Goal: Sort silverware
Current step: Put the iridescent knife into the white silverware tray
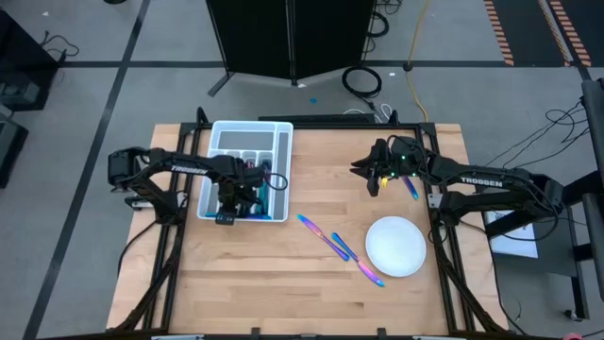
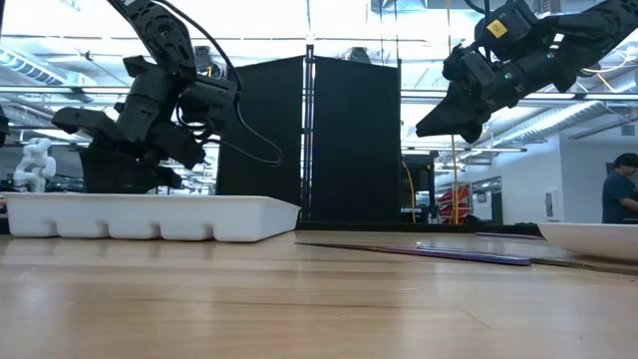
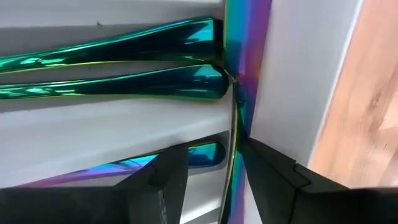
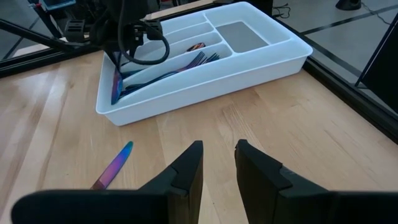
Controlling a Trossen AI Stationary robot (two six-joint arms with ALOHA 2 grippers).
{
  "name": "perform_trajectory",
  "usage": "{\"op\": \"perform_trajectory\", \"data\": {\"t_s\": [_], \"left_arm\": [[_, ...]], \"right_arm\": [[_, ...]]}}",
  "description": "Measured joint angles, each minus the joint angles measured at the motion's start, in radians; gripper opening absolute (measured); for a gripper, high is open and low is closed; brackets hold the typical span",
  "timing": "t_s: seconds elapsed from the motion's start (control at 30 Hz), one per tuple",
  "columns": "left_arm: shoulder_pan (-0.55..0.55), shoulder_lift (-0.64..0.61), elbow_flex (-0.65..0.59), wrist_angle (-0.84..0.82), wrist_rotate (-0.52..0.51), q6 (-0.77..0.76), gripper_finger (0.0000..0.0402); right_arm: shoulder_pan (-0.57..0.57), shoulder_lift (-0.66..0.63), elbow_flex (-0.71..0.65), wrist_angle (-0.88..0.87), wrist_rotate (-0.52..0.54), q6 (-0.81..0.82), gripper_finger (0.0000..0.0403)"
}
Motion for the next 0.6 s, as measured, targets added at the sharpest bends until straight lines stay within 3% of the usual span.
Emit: {"op": "perform_trajectory", "data": {"t_s": [0.27,0.6], "left_arm": [[-0.004,-0.001,-0.042,0.013,0.016,0.029,0.0144],[-0.004,0.001,-0.045,0.013,0.007,0.036,0.0039]], "right_arm": [[0.000,0.000,0.000,0.000,0.000,-0.001,0.0080],[0.000,0.000,0.000,0.010,0.000,-0.002,0.0080]]}}
